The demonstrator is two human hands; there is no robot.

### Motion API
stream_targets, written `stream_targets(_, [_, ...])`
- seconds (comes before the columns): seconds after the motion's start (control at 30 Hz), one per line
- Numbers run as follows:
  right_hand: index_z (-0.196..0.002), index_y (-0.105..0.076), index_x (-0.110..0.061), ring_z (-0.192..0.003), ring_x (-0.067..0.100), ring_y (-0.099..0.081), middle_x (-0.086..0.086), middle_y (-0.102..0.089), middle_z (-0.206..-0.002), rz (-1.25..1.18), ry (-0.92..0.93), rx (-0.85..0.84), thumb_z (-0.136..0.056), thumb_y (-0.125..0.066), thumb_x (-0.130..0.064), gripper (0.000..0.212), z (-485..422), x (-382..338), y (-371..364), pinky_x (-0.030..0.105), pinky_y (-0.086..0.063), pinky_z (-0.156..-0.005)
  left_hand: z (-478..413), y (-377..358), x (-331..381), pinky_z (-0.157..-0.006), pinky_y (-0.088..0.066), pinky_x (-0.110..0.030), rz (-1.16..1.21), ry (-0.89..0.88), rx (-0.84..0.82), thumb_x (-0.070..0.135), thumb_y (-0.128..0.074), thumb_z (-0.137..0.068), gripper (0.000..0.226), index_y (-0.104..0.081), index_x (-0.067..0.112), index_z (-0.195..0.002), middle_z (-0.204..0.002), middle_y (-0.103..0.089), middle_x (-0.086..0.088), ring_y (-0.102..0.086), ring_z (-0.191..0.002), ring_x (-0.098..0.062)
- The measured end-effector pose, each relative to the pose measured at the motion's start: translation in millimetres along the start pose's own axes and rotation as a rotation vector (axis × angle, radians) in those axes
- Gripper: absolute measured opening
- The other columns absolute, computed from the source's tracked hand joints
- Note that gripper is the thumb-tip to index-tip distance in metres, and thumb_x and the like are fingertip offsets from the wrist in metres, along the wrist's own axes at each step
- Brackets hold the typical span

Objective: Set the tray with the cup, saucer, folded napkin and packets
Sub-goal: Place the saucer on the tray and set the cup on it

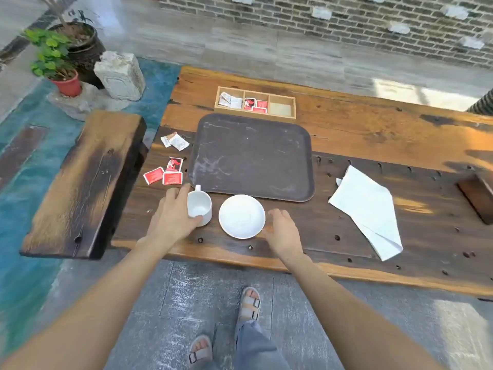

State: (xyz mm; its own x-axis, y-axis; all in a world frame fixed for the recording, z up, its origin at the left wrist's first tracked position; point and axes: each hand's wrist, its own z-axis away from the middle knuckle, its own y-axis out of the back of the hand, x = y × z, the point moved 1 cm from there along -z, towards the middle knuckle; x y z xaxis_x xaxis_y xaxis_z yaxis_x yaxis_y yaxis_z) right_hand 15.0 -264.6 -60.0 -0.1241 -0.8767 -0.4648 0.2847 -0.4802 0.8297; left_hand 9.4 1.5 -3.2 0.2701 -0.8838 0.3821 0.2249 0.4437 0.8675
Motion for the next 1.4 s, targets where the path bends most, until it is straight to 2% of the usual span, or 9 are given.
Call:
stream_targets(0.27, [-0.122, -0.058, -0.009, -0.108, 0.035, -0.063, 0.011, -0.058, -0.123, 0.008, -0.101, -0.058, -0.090, -0.068, -0.016, 0.034, -53.6, 21.0, -14.6, 0.041, -0.051, -0.090, -33.9, -15.8, 15.4, -0.090, -0.048, -0.050, -0.125, -0.011, 0.087, 0.040, -0.075, -0.080, 0.084, -0.031, 0.024, -0.149, -0.144, -0.044, -0.007, -0.049, -0.126, -0.036])
stream_targets(0.47, [-0.120, -0.060, -0.006, -0.115, 0.035, -0.061, 0.014, -0.068, -0.118, -0.208, -0.361, -0.138, -0.090, -0.070, -0.028, 0.038, -77.2, 25.3, -29.9, 0.039, -0.050, -0.091, -43.1, -24.8, 12.7, -0.089, -0.049, -0.051, -0.116, 0.009, 0.078, 0.047, -0.079, -0.073, 0.093, -0.030, 0.033, -0.151, -0.144, -0.041, -0.003, -0.046, -0.127, -0.033])
stream_targets(0.63, [-0.081, -0.067, -0.016, -0.092, 0.039, -0.072, 0.012, -0.069, -0.099, -0.399, -0.550, -0.119, -0.076, -0.069, -0.011, 0.007, -91.3, 31.7, -56.7, 0.051, -0.063, -0.079, -57.9, -35.9, 6.6, -0.090, -0.050, -0.052, -0.059, 0.080, -0.049, 0.042, -0.084, -0.070, 0.099, -0.028, 0.044, -0.151, -0.153, -0.029, -0.002, -0.035, -0.137, -0.030])
stream_targets(0.7, [-0.068, -0.066, -0.021, -0.087, 0.038, -0.074, 0.010, -0.072, -0.088, -0.430, -0.558, -0.112, -0.073, -0.070, -0.007, 0.016, -94.2, 37.2, -60.7, 0.052, -0.063, -0.076, -63.5, -40.7, 4.9, -0.089, -0.050, -0.049, -0.028, 0.074, -0.070, 0.037, -0.082, -0.074, 0.085, -0.040, 0.037, -0.148, -0.146, -0.038, -0.005, -0.043, -0.131, -0.032])
stream_targets(0.8, [-0.065, -0.066, -0.022, -0.084, 0.033, -0.075, 0.007, -0.073, -0.079, -0.456, -0.543, -0.104, -0.076, -0.074, -0.004, 0.022, -87.6, 36.9, -52.7, 0.049, -0.064, -0.075, -67.5, -44.5, 6.4, -0.085, -0.051, -0.047, -0.044, 0.053, -0.062, 0.034, -0.077, -0.078, 0.067, -0.053, 0.027, -0.140, -0.132, -0.051, -0.008, -0.051, -0.119, -0.034])
stream_targets(0.93, [-0.077, -0.068, -0.011, -0.069, 0.022, -0.071, 0.010, -0.072, -0.082, -0.552, -0.579, -0.049, -0.085, -0.070, 0.004, 0.017, -81.0, 32.9, -36.2, 0.022, -0.057, -0.048, -67.3, -42.9, 9.0, -0.081, -0.051, -0.047, -0.078, 0.047, -0.061, 0.036, -0.075, -0.080, 0.064, -0.051, 0.028, -0.139, -0.131, -0.050, -0.006, -0.050, -0.119, -0.032])
stream_targets(1.1, [-0.088, -0.068, -0.001, -0.086, 0.033, -0.075, 0.021, -0.071, -0.098, -0.793, -0.669, 0.030, -0.088, -0.069, 0.008, 0.009, -102.1, 29.6, -20.4, 0.038, -0.065, -0.062, -69.2, -36.6, 8.3, -0.080, -0.050, -0.044, -0.084, 0.043, -0.093, 0.040, -0.077, -0.078, 0.064, -0.051, 0.029, -0.136, -0.130, -0.050, -0.003, -0.050, -0.119, -0.028])
stream_targets(1.23, [-0.090, -0.063, 0.001, -0.081, 0.036, -0.075, 0.027, -0.070, -0.108, -0.912, -0.714, 0.105, -0.086, -0.068, 0.011, 0.012, -152.4, 13.1, -5.9, 0.038, -0.065, -0.058, -69.9, -35.1, 5.3, -0.078, -0.051, -0.041, -0.084, 0.035, -0.083, 0.042, -0.077, -0.077, 0.064, -0.052, 0.030, -0.134, -0.128, -0.051, 0.001, -0.052, -0.117, -0.025])
stream_targets(1.4, [-0.085, -0.059, -0.002, -0.084, 0.041, -0.074, 0.025, -0.066, -0.115, -0.941, -0.698, 0.133, -0.086, -0.065, 0.015, 0.019, -225.3, -36.3, 1.9, 0.031, -0.059, -0.041, -73.0, -36.2, -5.2, -0.077, -0.050, -0.035, -0.051, 0.037, -0.044, 0.042, -0.078, -0.075, 0.065, -0.053, 0.032, -0.134, -0.126, -0.053, 0.004, -0.055, -0.115, -0.022])
